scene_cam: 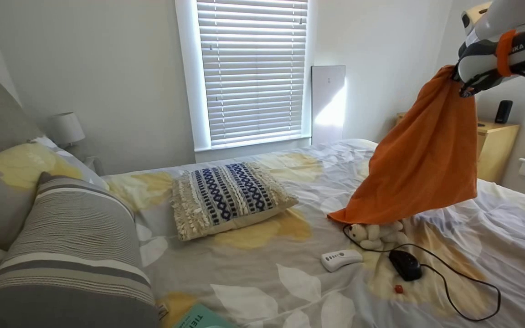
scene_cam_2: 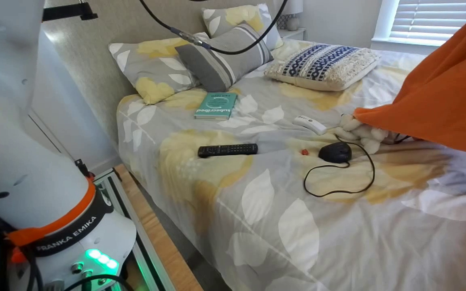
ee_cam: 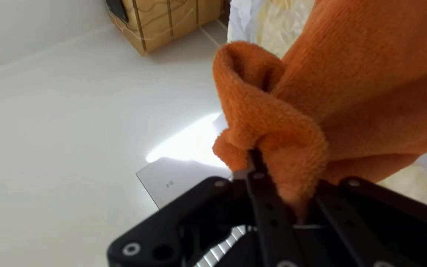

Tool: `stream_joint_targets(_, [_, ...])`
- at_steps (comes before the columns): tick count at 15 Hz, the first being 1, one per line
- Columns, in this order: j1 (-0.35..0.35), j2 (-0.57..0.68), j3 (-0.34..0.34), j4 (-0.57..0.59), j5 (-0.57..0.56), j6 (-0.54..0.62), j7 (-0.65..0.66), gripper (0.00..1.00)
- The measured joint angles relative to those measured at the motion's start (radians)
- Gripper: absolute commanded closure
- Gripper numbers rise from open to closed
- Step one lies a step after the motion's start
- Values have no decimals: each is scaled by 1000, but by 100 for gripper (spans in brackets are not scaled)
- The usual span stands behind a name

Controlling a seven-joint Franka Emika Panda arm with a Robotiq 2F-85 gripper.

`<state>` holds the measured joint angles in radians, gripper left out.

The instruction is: Pick up the orange throw and put it on the right side of the bed

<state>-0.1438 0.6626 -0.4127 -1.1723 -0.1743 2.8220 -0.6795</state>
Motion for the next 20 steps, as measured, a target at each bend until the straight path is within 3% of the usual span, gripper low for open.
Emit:
stream_joint_targets(2, [54, 56, -112, 46, -17, -55, 136, 97])
stream_joint_targets(3, [77, 83, -160, 64, -28, -83, 201, 68])
stream_joint_targets(5, [117, 136, -249, 99, -52, -148, 328, 66])
stream_joint_targets(8, [151, 183, -309, 141, -58, -241, 441, 42])
stream_joint_targets(10, [166, 180, -295, 162, -41, -290, 456, 27])
stream_joint_targets(14, [204, 134, -182, 175, 59, -376, 457, 0])
stream_joint_targets(20, [281, 102, -37, 153, 195, -447, 499, 0])
